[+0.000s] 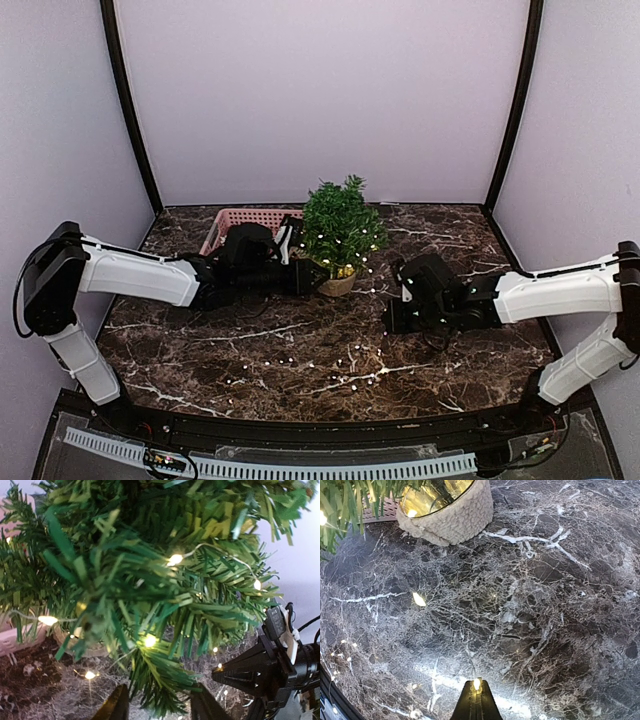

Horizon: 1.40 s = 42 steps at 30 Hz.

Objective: Decorate the small christmas tree
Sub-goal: Wrap the side of the string light in the gap of the branches.

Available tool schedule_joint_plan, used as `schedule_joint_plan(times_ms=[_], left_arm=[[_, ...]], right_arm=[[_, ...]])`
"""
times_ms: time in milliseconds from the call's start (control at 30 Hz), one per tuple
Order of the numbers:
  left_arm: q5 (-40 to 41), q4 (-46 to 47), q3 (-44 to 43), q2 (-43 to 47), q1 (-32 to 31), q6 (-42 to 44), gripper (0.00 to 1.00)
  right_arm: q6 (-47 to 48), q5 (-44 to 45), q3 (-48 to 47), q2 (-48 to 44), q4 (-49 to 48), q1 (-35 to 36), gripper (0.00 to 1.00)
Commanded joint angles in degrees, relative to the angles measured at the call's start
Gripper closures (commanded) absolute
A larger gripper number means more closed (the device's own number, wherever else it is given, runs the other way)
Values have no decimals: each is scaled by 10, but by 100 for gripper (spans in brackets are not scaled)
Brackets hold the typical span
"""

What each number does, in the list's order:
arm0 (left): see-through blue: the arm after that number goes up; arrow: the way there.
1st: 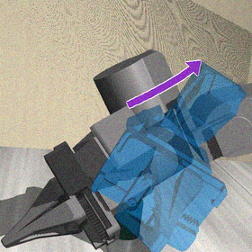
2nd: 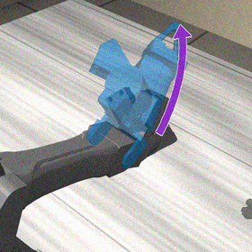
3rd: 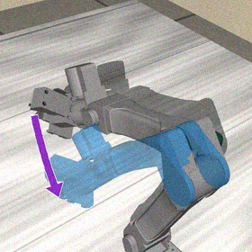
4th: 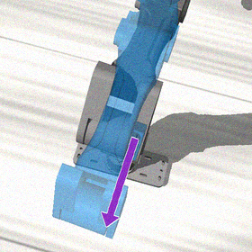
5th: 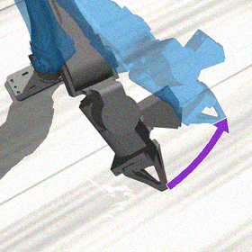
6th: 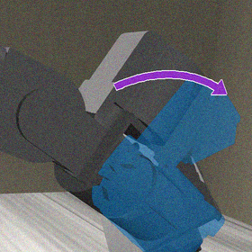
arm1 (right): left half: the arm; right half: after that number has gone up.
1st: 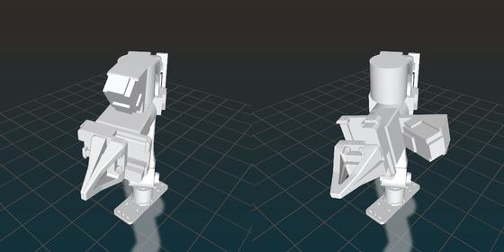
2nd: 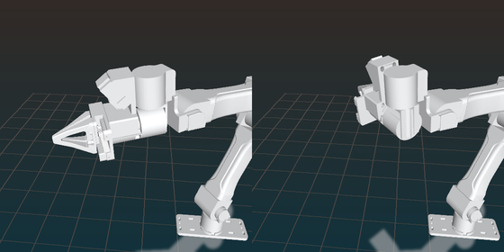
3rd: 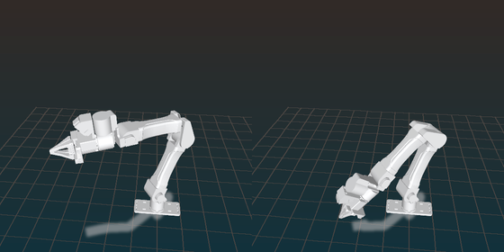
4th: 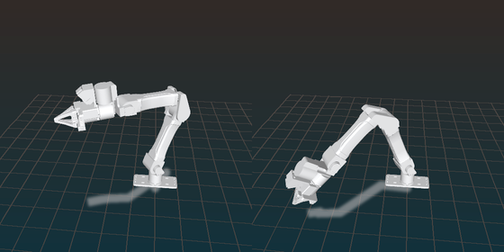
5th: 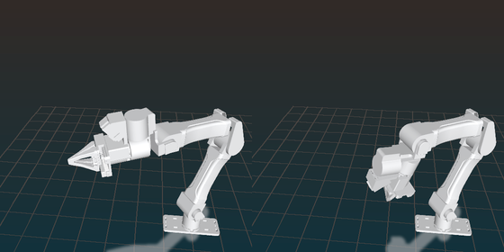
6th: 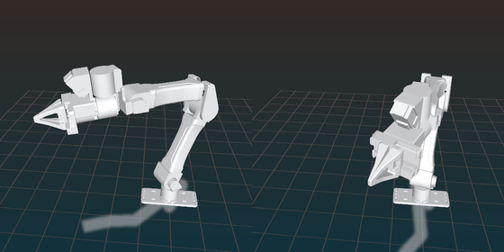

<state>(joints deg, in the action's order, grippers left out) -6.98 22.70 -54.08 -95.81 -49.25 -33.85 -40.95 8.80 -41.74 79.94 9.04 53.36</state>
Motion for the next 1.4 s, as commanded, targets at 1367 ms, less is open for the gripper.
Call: schedule_joint_plan(times_ms=[1367], left_arm=[[21, -22, -15, 19, 38, 39, 96]], right_arm=[[16, -9, -41, -38, 132, 18, 100]])
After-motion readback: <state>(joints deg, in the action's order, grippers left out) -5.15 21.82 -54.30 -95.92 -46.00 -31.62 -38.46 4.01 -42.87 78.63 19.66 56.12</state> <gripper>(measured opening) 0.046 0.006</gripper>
